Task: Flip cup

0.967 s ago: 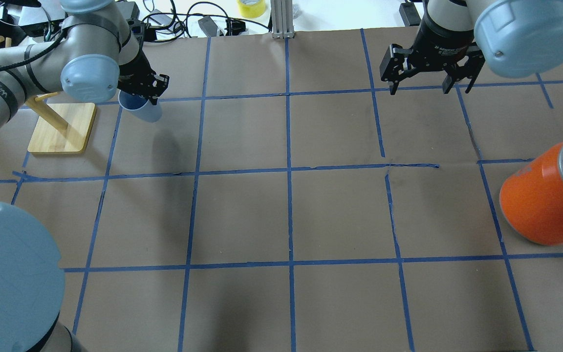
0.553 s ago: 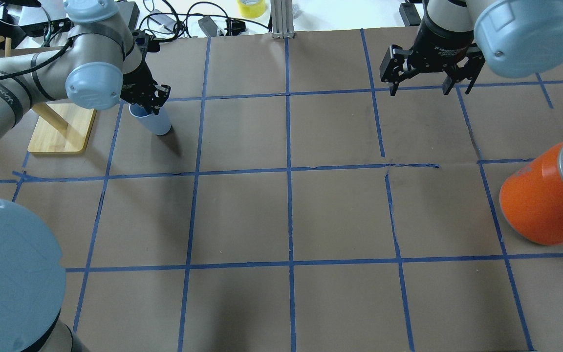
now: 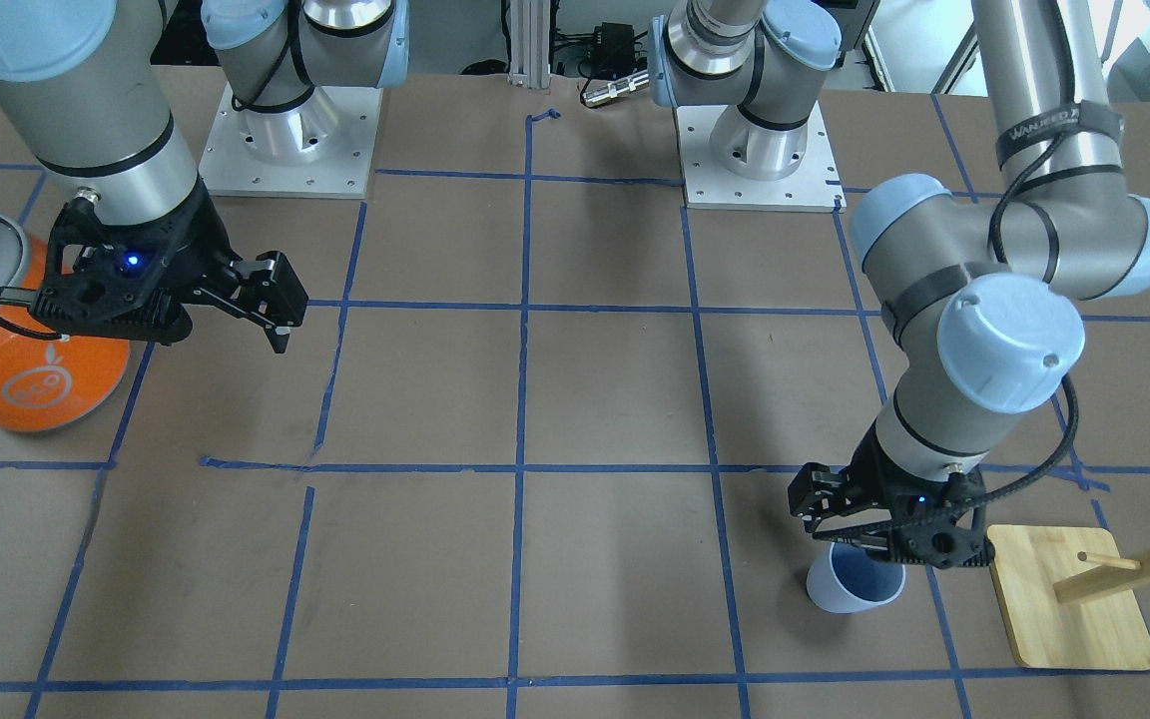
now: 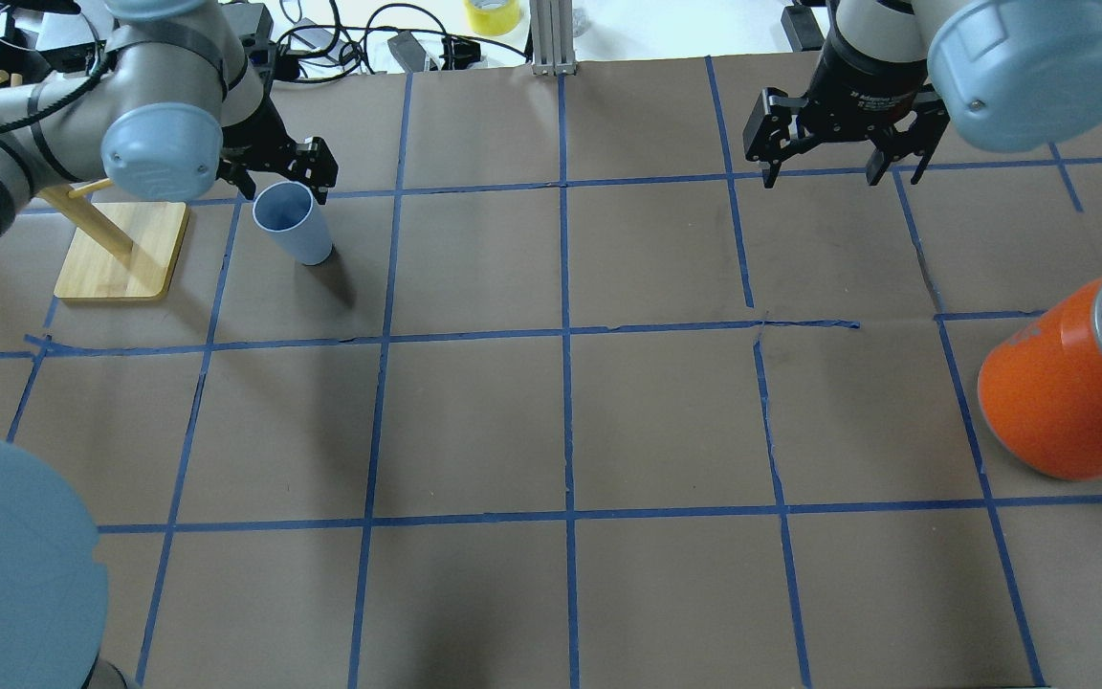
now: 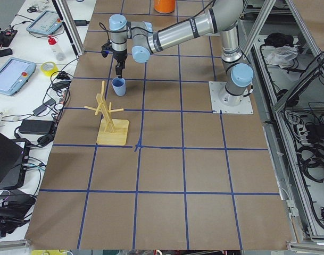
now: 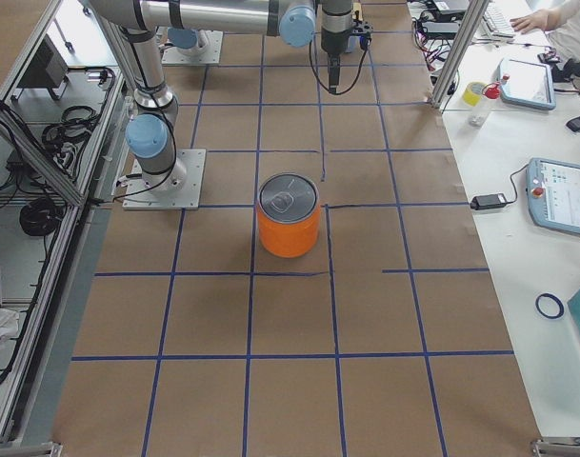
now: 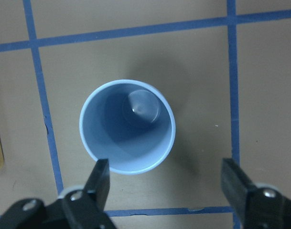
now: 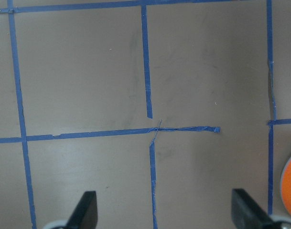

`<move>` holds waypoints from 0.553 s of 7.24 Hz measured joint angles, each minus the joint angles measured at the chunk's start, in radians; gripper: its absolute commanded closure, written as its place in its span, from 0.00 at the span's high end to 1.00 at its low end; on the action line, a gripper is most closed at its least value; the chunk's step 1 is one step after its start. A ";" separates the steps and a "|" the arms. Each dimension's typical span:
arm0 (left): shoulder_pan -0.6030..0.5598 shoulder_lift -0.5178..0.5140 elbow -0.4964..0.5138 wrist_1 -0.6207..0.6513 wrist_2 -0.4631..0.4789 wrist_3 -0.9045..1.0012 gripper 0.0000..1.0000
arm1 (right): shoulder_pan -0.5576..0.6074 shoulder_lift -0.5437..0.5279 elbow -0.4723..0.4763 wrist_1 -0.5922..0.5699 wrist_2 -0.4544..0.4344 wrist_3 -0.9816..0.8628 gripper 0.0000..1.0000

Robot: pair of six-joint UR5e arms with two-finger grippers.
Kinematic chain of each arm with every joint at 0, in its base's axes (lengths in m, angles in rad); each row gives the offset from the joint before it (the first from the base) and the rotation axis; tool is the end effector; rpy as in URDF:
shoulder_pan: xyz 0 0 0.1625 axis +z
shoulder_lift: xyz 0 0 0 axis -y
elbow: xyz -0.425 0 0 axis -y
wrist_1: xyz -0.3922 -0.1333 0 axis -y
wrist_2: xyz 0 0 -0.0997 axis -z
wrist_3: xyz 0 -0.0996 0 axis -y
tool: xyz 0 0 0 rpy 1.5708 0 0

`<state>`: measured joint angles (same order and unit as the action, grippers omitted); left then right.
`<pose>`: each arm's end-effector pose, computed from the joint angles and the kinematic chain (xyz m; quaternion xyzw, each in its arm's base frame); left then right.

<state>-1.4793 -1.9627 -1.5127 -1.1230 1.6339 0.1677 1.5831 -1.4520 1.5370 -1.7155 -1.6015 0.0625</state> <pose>-0.0677 -0.6522 0.3394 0.0362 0.9972 -0.0524 0.0386 0.1370 -0.5450 0.4578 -0.0255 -0.9991 0.0304 0.0142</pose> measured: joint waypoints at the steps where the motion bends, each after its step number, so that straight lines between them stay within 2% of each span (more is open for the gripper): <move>1: -0.005 0.058 0.019 -0.076 -0.009 -0.007 1.00 | 0.000 0.000 0.000 -0.002 0.000 -0.001 1.00; 4: -0.011 0.289 0.032 -0.313 -0.037 -0.014 0.97 | -0.001 -0.001 0.000 -0.008 0.001 -0.003 1.00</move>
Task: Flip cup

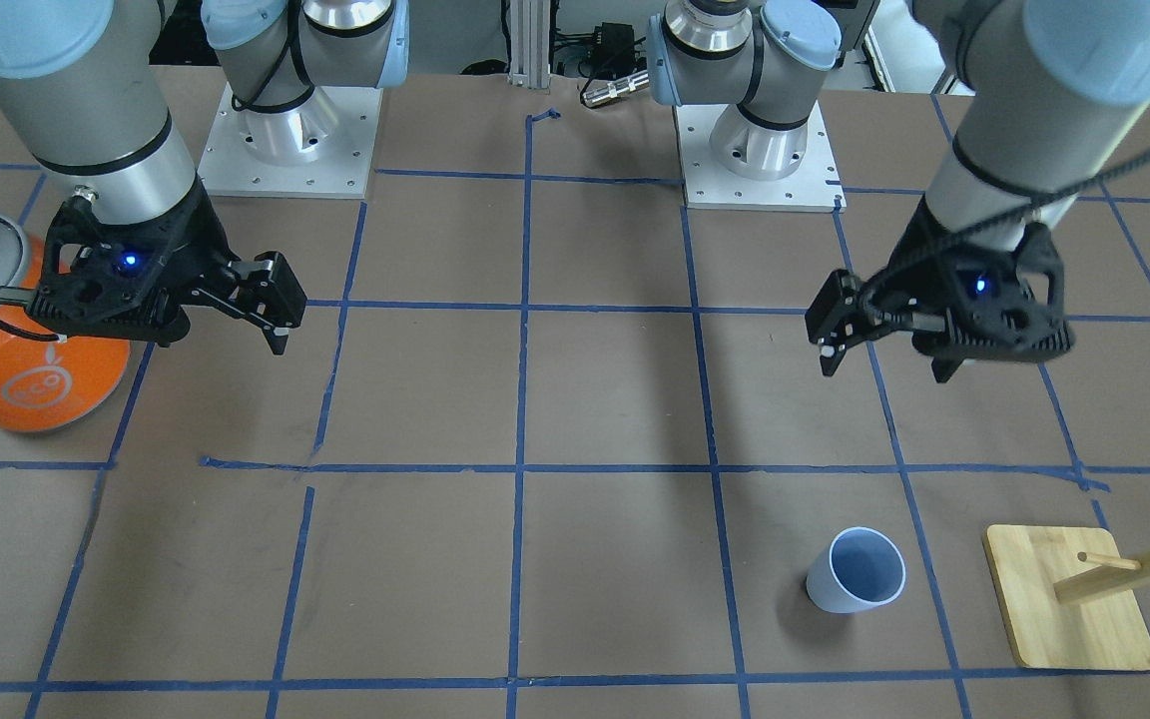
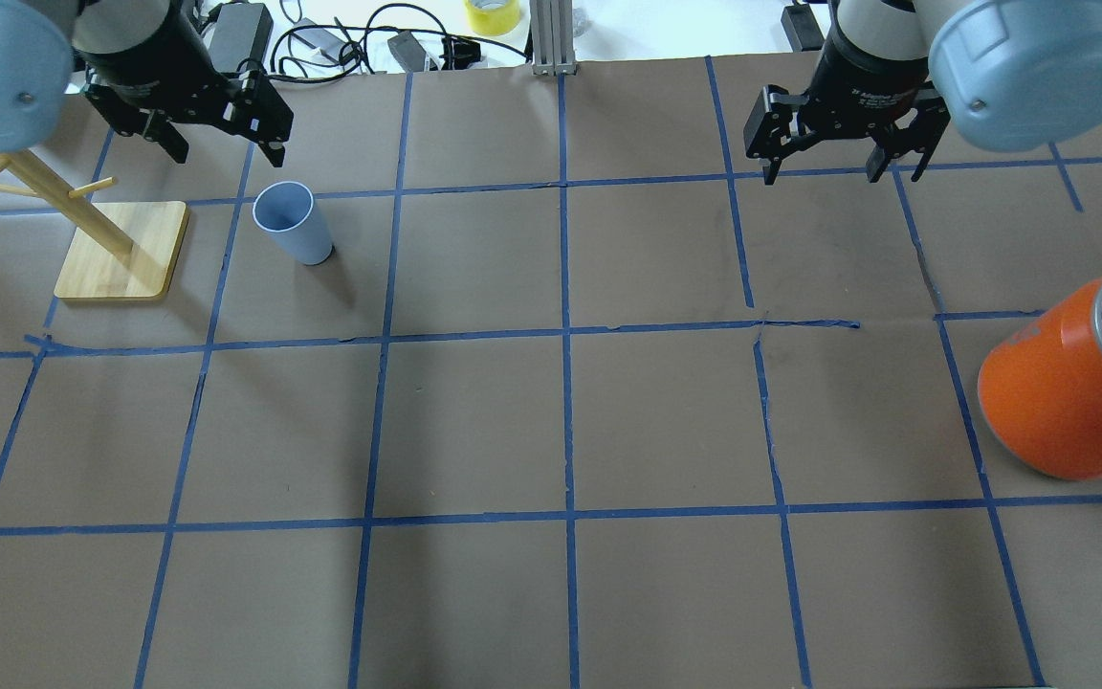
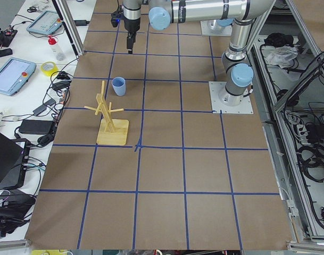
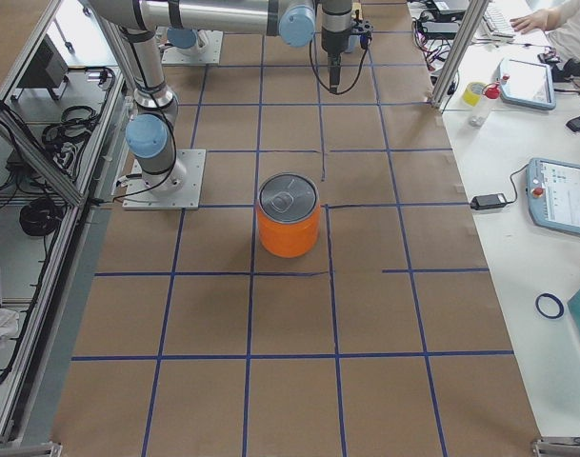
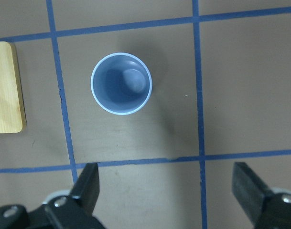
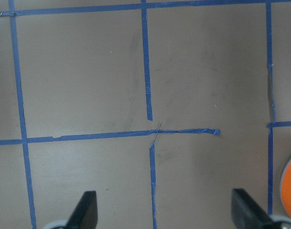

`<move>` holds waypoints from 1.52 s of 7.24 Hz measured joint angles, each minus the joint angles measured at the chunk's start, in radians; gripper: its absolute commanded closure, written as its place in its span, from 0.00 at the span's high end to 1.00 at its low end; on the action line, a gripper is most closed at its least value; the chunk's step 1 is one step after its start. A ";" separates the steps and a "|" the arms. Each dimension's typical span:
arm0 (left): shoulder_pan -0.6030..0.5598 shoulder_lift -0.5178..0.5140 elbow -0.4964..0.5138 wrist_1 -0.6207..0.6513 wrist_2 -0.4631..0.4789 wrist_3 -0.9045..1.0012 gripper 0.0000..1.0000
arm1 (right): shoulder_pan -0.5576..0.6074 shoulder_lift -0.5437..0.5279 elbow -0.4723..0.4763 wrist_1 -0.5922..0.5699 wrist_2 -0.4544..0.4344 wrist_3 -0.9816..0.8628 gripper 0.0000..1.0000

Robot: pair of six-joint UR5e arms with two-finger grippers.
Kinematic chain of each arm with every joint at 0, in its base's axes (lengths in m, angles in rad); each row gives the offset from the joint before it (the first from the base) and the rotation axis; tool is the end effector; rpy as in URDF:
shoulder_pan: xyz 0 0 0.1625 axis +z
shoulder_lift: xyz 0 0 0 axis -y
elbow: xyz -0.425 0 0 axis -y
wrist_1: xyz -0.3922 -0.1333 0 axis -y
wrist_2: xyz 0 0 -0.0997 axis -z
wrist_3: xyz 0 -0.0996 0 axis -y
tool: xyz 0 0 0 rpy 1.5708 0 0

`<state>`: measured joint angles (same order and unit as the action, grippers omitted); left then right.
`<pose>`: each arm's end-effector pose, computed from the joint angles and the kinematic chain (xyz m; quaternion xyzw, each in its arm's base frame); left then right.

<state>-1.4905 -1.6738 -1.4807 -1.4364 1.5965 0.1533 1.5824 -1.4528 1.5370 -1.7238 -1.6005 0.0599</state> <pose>-0.0865 -0.5556 0.4934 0.0356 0.9974 -0.0588 0.0198 0.1367 -0.5456 0.4591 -0.0246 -0.9990 0.0349 0.0136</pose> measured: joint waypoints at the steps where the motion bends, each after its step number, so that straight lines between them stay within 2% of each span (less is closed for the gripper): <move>1: -0.002 0.055 -0.011 -0.046 -0.003 -0.003 0.97 | 0.000 0.000 0.000 0.000 0.000 0.000 1.00; 3: -0.015 0.106 -0.033 -0.076 -0.006 -0.007 0.97 | 0.001 0.000 0.000 0.000 0.001 0.000 1.00; 7: -0.149 0.088 -0.025 -0.080 0.006 -0.070 0.97 | 0.001 0.001 0.000 0.000 0.001 0.000 1.00; 11: -0.138 0.101 0.021 -0.174 0.012 -0.074 0.97 | 0.001 0.002 0.000 0.000 0.000 -0.001 1.00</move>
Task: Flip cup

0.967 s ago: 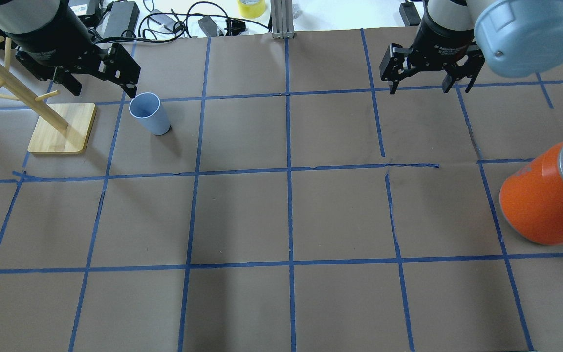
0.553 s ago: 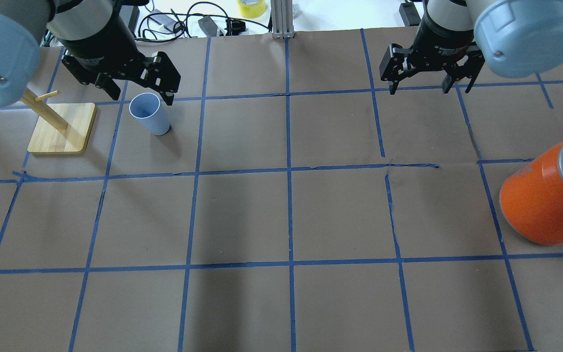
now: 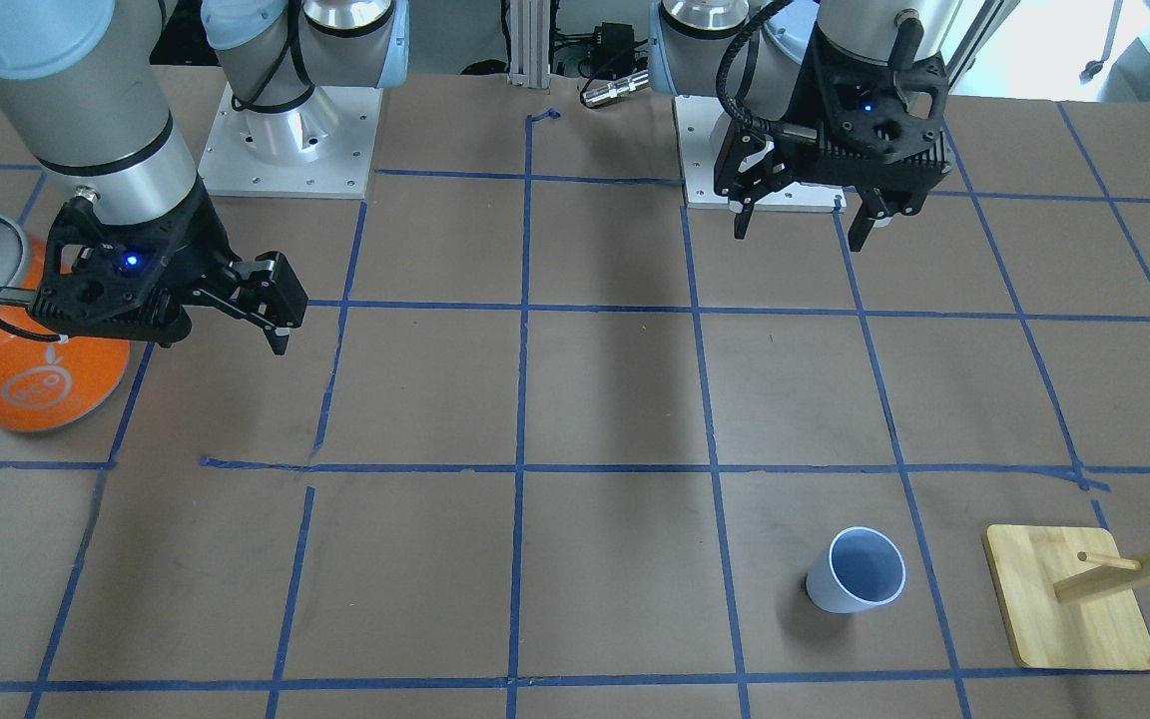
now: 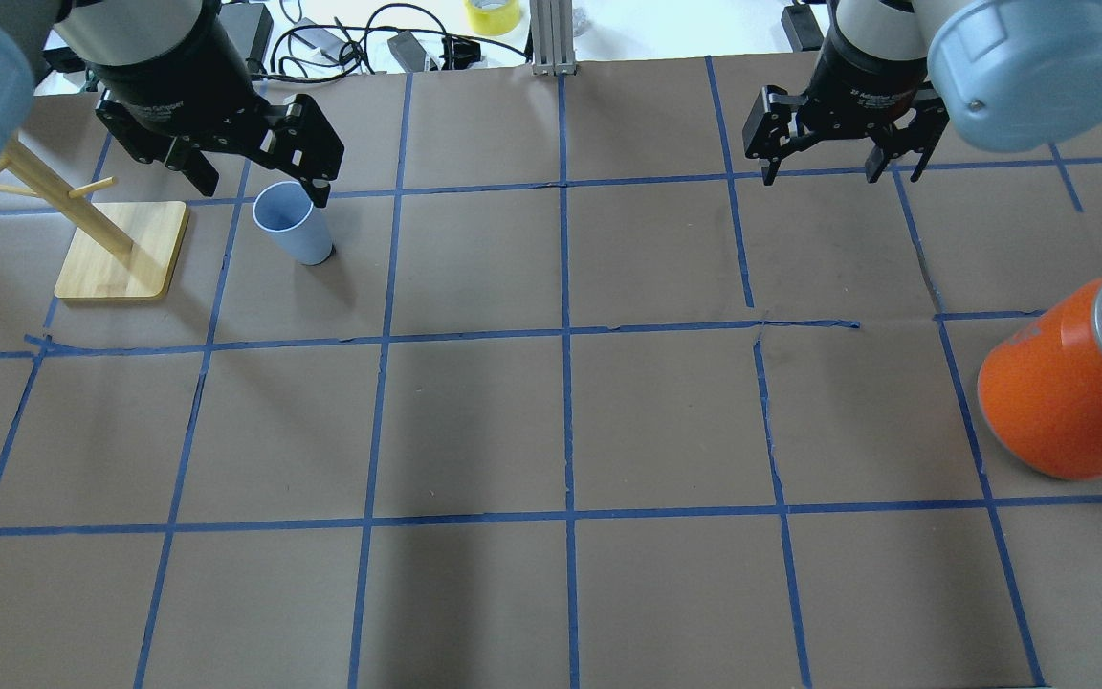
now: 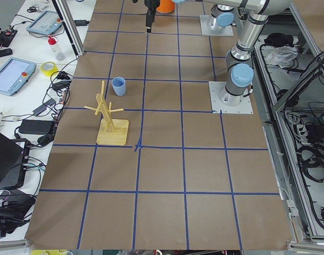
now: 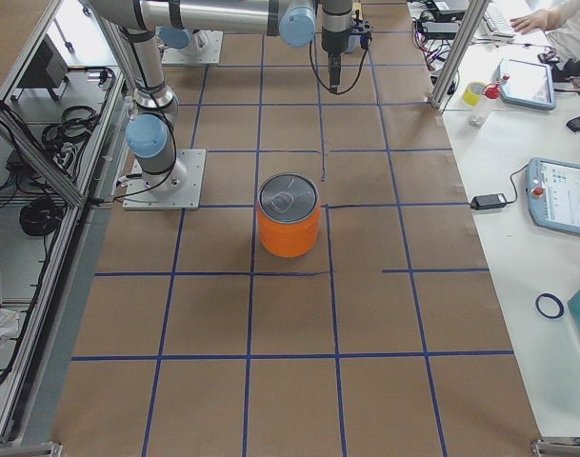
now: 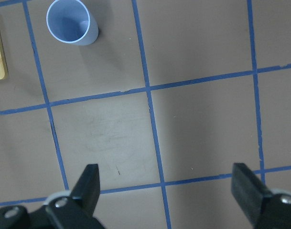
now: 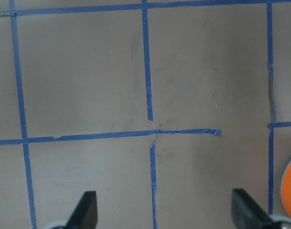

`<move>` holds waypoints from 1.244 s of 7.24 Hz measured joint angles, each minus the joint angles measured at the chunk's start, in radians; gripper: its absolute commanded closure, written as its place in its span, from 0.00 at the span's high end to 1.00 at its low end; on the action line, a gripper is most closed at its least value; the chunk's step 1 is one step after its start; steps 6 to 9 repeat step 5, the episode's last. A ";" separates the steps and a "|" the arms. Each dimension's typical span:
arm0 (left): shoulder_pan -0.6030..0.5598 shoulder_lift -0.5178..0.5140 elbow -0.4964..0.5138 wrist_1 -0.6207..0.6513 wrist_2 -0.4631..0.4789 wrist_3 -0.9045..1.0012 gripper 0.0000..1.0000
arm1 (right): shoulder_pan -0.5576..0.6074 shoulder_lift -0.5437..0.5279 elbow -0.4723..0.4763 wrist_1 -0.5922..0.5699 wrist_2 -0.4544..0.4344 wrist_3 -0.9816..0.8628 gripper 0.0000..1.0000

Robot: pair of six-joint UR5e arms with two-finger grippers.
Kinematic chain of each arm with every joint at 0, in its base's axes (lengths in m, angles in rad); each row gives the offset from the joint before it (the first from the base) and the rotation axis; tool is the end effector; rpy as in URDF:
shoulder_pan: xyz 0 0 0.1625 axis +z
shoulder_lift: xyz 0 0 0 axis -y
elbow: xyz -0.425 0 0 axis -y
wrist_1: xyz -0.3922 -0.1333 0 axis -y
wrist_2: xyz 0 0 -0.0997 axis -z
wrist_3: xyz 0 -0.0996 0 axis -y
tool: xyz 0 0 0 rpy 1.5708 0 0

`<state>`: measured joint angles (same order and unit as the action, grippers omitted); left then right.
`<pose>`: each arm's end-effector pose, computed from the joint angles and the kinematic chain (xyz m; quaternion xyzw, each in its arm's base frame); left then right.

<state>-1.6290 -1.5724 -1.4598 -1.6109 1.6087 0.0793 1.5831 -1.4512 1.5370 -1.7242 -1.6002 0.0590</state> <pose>-0.1582 -0.4885 0.5379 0.0680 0.9969 -0.0344 0.0193 0.1371 -0.5460 0.4583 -0.0238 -0.9990 0.0343 0.0135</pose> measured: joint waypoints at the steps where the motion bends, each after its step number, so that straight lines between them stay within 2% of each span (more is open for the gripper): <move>1: 0.002 -0.004 0.010 -0.022 -0.001 0.000 0.97 | 0.000 0.000 0.000 0.000 0.000 0.000 1.00; 9: 0.005 0.001 0.012 -0.030 -0.009 -0.075 0.96 | 0.000 0.000 0.000 0.000 0.000 -0.001 1.00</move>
